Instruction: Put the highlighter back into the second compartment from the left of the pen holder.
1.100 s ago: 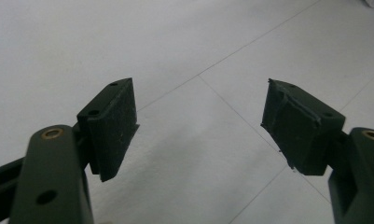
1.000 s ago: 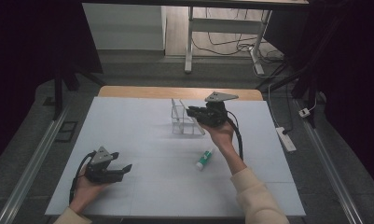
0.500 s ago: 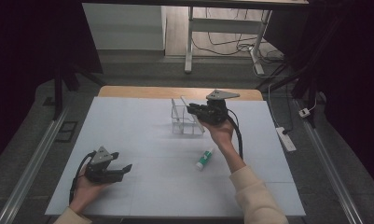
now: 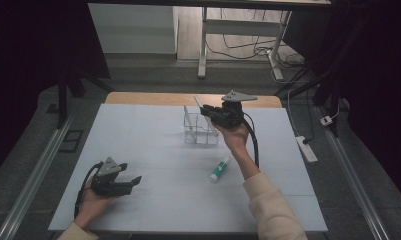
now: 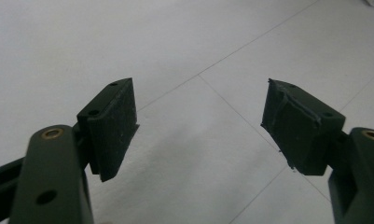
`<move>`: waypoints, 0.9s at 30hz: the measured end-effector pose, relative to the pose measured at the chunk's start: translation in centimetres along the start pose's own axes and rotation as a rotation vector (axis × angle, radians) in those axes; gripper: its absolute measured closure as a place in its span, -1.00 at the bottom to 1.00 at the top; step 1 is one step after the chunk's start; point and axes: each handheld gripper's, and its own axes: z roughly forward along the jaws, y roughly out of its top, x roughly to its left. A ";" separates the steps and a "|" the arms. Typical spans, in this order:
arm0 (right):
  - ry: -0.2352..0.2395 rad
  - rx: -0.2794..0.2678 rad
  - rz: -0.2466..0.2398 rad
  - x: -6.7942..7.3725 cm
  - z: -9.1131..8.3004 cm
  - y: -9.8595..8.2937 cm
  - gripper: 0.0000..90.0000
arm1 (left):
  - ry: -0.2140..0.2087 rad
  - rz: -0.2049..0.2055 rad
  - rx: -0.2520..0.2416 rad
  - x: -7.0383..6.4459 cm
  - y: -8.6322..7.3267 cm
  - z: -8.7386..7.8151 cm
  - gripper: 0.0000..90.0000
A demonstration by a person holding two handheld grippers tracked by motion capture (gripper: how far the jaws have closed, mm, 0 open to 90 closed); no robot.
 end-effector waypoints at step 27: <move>-0.057 -0.024 0.019 -1.5 1.9 0.4 0.73 | 0.004 0.001 0.000 0.0 0.0 0.0 -0.42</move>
